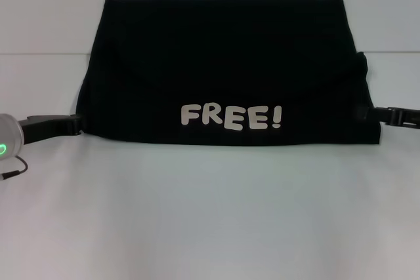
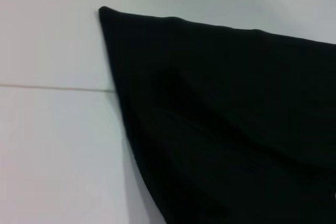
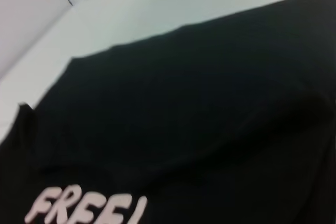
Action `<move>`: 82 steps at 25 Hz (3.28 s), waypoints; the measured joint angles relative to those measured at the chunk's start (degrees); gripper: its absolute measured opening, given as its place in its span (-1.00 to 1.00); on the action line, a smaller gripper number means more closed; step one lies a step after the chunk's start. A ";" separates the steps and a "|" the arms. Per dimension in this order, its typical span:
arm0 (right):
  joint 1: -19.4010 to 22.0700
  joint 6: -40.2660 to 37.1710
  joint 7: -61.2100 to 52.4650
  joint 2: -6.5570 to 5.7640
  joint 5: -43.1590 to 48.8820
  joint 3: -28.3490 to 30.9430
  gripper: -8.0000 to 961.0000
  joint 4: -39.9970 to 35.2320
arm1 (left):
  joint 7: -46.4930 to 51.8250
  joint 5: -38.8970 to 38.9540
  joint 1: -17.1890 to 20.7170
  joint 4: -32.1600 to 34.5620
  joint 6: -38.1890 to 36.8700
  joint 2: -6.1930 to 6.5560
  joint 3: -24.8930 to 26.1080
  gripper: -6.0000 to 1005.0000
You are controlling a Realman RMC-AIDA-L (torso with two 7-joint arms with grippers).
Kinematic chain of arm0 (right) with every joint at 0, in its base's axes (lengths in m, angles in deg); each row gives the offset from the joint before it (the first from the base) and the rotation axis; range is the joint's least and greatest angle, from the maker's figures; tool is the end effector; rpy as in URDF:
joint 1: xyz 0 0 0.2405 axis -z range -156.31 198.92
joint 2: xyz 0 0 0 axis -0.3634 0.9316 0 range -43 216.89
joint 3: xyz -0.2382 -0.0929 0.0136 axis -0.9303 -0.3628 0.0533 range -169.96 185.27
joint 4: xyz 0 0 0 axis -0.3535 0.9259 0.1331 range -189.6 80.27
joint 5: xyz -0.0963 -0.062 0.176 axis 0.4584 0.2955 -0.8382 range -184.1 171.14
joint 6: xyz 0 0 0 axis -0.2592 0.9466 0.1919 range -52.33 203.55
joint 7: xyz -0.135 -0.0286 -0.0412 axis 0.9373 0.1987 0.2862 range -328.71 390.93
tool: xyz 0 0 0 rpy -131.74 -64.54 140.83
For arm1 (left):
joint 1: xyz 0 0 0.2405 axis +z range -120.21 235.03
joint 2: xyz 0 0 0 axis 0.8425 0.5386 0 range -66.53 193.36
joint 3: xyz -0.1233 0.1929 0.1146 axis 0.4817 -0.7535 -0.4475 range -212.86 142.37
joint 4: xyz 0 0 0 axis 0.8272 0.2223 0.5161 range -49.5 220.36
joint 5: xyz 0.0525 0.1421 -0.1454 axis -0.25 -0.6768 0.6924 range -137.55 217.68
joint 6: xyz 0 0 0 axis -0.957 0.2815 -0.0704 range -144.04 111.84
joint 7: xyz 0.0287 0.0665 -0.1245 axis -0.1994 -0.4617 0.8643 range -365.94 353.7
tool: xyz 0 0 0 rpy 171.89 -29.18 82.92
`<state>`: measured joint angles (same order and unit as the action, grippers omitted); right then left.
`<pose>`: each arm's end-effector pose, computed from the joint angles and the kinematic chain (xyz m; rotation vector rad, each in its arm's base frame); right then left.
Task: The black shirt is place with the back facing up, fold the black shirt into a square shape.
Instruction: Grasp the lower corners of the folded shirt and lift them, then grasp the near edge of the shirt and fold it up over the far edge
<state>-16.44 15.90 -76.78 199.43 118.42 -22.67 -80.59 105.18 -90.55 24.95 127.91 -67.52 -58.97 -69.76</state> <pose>0.3231 0.3997 0.0334 -2.1109 1.3407 0.4680 -0.3257 0.3903 0.0208 -2.0006 -1.2236 -0.3266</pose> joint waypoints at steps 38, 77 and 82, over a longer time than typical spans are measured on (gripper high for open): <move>4.79 -6.43 4.74 0.34 2.37 -0.15 -0.92 -1.65 | 4.78 -0.08 3.50 7.11 -13.31 0.08 -0.12 -0.95; 31.53 -44.23 24.65 -1.68 5.73 15.94 -0.92 -6.68 | -9.07 -14.67 11.66 11.30 -67.05 1.57 19.19 -0.95; 30.60 -44.77 25.48 -1.74 6.14 17.87 -0.92 -6.68 | -9.18 -14.66 10.71 11.11 -66.91 1.87 19.42 -0.95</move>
<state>14.16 -28.87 -51.30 197.69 124.56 -4.80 -87.27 95.99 -105.21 35.66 139.02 -134.43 -57.10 -50.34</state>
